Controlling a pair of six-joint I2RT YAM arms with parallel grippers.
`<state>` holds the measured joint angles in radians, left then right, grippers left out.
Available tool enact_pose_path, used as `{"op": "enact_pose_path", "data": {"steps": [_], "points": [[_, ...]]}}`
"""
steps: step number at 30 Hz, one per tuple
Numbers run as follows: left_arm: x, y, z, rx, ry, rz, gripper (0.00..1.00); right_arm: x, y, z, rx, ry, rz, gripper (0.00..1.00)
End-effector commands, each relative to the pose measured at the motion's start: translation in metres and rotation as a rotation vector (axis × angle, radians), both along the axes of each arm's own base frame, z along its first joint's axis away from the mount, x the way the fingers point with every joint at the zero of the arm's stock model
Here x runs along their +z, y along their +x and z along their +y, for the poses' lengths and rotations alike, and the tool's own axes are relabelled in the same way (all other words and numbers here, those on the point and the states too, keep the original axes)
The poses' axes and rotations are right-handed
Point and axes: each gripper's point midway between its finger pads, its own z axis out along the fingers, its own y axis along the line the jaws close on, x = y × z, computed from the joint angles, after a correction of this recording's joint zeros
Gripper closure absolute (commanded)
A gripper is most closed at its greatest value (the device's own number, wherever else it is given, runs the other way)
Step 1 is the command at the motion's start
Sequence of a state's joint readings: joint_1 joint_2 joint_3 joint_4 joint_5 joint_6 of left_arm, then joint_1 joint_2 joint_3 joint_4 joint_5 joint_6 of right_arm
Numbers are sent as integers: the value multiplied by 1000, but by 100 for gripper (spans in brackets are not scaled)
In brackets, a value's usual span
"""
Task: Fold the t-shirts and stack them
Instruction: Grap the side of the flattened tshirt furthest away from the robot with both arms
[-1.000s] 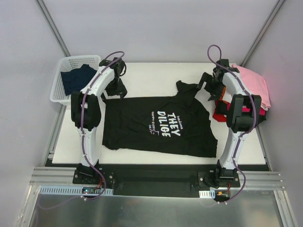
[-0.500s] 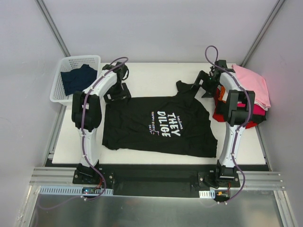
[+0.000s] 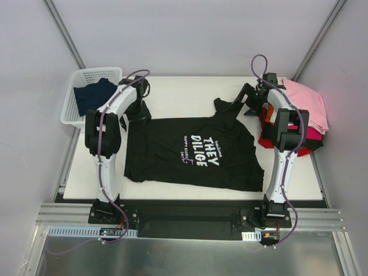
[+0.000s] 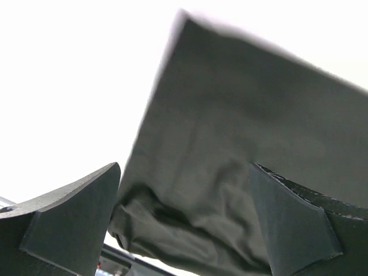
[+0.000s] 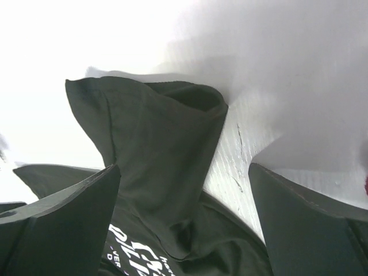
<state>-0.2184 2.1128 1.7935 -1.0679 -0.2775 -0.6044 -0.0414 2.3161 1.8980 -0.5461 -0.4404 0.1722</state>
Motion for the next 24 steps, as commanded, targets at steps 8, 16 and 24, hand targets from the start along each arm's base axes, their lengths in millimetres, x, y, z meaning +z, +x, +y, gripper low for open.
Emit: {"op": "enact_pose_path", "data": {"steps": [8,16,24], "points": [[-8,73,36,-5,-11,-94,5,-2,7,-1,5,27,-14,1],[-32,90,21,-11,-152,-101,4,0,2,1,17,31,-8,1],[-36,67,22,28,-151,-78,4,-6,-6,3,23,43,14,1]]}}
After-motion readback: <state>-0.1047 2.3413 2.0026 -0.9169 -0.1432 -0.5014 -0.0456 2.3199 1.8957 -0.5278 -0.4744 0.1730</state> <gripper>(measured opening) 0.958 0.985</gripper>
